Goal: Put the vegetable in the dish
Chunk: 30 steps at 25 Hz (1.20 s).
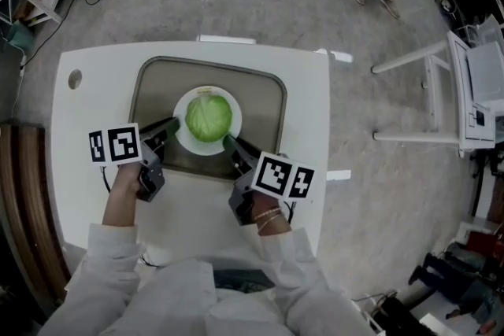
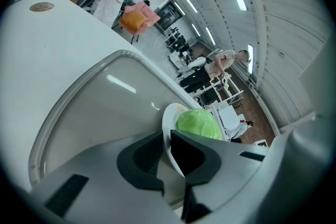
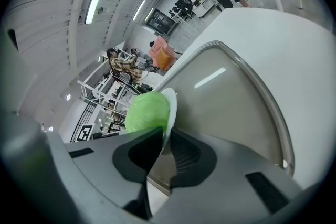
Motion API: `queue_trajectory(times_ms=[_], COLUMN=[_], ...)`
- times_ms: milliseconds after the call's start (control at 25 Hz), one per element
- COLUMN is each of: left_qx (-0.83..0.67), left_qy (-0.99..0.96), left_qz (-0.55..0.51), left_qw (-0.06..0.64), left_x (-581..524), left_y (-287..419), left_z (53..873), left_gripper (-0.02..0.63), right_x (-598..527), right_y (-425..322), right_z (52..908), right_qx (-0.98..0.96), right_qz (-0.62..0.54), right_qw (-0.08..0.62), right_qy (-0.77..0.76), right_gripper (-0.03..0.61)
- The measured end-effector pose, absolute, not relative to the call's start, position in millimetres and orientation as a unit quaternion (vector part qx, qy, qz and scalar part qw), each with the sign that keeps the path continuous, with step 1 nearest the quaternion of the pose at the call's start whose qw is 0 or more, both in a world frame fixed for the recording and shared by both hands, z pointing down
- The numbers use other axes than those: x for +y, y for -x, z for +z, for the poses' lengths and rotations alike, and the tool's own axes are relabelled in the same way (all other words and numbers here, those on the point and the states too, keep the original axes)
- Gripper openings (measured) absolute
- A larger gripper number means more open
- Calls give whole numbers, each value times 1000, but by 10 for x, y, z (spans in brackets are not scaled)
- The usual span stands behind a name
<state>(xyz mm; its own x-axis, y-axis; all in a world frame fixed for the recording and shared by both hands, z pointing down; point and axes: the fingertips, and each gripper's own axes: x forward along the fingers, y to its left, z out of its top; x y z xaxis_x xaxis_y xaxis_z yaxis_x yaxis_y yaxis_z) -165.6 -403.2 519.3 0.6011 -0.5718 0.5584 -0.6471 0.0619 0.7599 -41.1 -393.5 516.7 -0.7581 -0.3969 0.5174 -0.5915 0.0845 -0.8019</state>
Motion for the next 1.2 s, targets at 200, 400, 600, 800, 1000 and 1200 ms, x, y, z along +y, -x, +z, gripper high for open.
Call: queue_trajectory(times_ms=[200,400,600,800,1000,1200], left_qx=[-444,-442,-439,-440,-442,-443], left_qy=[-684,-684,-687,-688,-687,-692], left_qz=[31,32,39,48,49,68], left_qw=[578,580,578,575,575,566], left_x=[-4021,-4015,-4016,-4013,-4008,-3998], left_y=[1662,1649,1647,1628,1632,1614], left_z=[5206,5215,5218,5219,5223,5227], left_gripper=[41,41,41,41,41,41], right_x=[-3935,-3937,-3946,-3949,-3935,-3932], right_y=[422,413,410,382,378,365], right_z=[5182,5204,5233,5254,5268,5264], right_qx=[-728,-727,-741,-748,-759,-764], right_qz=[588,579,543,516,490,470], right_qw=[87,101,142,171,195,216], right_qy=[-341,-354,-370,-380,-382,-384], right_gripper=[51,51,66,74,84,91])
